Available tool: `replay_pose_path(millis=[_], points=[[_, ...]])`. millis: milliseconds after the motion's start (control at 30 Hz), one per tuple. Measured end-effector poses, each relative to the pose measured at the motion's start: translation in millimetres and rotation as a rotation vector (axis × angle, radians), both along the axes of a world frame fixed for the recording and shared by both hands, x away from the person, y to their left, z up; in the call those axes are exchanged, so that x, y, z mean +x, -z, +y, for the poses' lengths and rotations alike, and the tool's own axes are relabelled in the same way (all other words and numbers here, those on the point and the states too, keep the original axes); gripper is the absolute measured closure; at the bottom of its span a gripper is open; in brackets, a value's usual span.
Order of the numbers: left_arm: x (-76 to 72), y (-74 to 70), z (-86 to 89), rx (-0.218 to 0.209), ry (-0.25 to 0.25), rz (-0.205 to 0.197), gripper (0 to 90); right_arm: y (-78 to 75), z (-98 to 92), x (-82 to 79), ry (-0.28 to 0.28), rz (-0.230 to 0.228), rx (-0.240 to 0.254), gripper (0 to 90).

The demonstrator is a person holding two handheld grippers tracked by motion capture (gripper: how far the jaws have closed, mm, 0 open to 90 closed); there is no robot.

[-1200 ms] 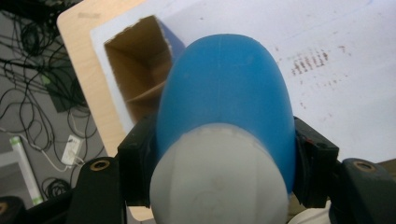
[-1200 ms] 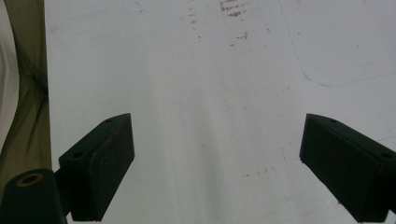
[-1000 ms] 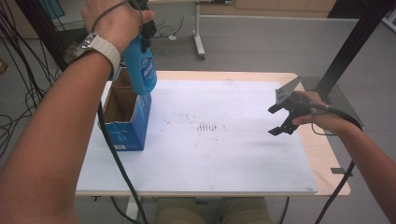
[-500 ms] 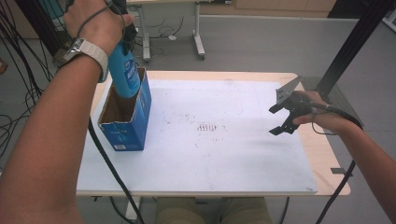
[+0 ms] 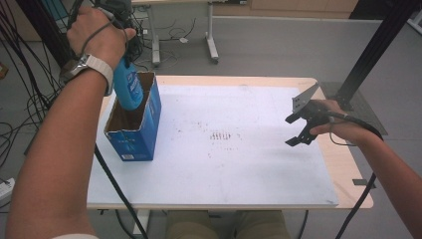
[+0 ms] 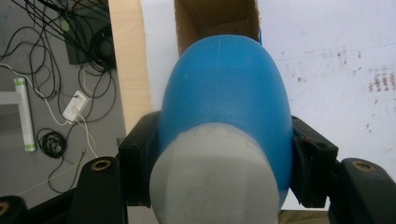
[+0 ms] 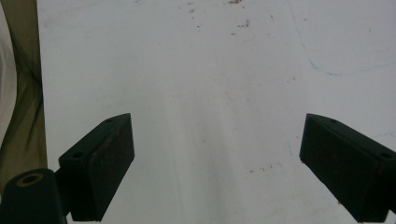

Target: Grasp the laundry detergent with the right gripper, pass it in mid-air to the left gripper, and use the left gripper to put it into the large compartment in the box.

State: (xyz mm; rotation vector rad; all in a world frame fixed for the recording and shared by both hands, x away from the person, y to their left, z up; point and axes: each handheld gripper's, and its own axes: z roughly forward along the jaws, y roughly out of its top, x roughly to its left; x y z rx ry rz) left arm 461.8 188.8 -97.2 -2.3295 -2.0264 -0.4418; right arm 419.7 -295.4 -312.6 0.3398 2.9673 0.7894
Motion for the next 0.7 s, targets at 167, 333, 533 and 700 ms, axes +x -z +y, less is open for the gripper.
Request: replay_pose_path(millis=[167,333,533,700], points=[[0.0,10.6,5.4,-0.005,-0.003,0.003,37.6,1.1,1.6,-0.1,0.001,0.004,0.002,10.4],[-0.4,23.5,10.1,-0.005,-0.002,0.012,37.7,2.9,3.0,0.3,0.004,0.007,0.002,10.4],[-0.6,41.0,12.5,-0.009,-0.001,0.022,37.8,5.0,4.6,0.6,0.006,0.008,0.004,10.4],[-0.4,56.1,15.3,-0.021,0.000,0.035,37.9,6.3,3.8,-0.8,0.011,0.012,0.006,10.4]])
